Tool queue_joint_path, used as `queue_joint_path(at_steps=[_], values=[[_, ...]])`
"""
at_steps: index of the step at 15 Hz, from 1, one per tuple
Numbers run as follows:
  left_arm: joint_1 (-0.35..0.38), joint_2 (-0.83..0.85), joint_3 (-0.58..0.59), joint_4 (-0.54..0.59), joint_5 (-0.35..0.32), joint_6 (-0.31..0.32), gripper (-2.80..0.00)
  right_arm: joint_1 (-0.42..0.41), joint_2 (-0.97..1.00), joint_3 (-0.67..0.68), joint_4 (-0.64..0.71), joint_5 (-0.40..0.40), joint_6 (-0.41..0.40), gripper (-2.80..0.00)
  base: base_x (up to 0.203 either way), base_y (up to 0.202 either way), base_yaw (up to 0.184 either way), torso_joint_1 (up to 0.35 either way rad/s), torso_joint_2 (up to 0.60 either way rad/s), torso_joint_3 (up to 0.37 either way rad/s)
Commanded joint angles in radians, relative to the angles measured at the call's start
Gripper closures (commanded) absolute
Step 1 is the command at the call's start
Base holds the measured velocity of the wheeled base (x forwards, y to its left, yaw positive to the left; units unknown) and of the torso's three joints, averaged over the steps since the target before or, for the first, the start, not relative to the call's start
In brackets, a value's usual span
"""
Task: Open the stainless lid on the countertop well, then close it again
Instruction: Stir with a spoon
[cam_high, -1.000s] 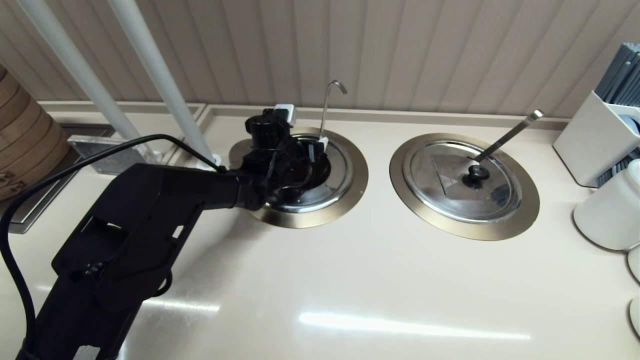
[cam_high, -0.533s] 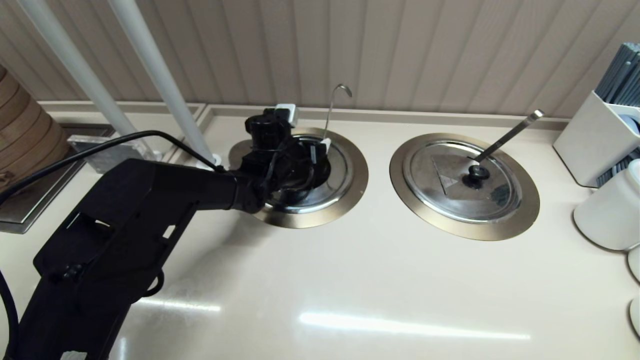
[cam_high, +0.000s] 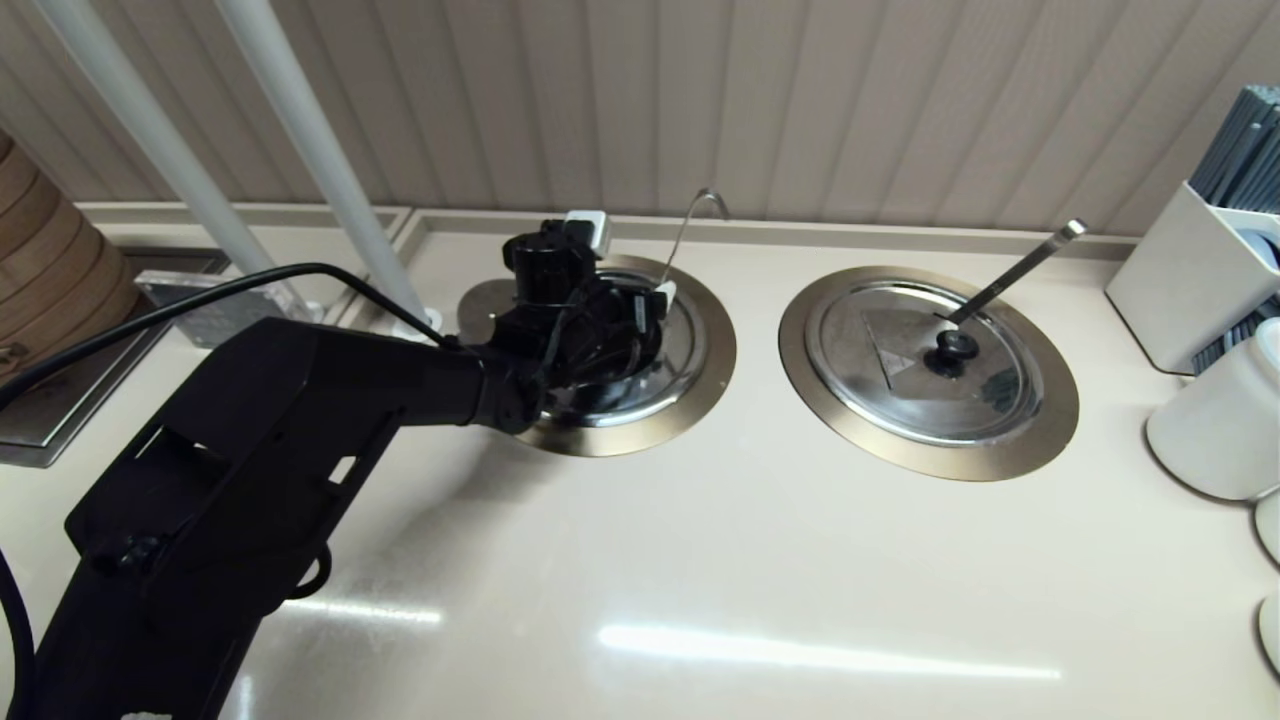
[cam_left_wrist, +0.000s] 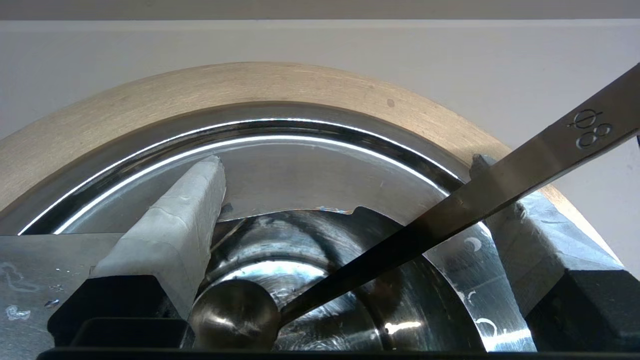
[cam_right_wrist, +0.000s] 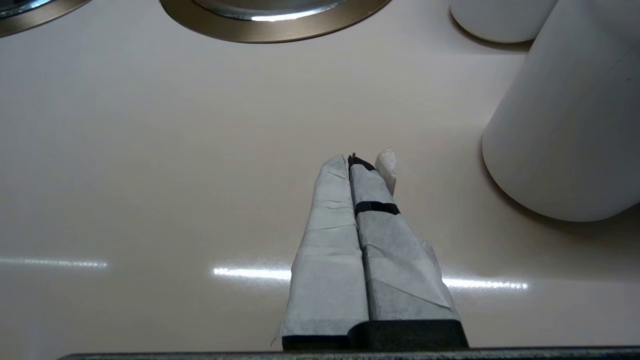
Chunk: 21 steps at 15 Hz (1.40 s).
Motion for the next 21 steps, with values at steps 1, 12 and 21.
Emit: queue_joint_path(at_steps=[1,12,21], values=[[0.001,-0.003,0.007,-0.004,0.003,-0.002,-2.8,0.0,0.0,0.005,0.0,0.0,0.0,0.0,0.0,0.0,0.0,0.0,0.0,0.0],[0.009,-0.068,0.219,-0.108,-0.086,-0.009,-2.8,0.0,0.0,0.005,0.0,0.0,0.0,0.0,0.0,0.0,0.0,0.0,0.0,0.0],[0.013,-0.296,0.53,-0.229,-0.085,-0.012,-2.8,0.0,0.0,0.005,0.0,0.0,0.0,0.0,0.0,0.0,0.0,0.0,0.0,0.0]])
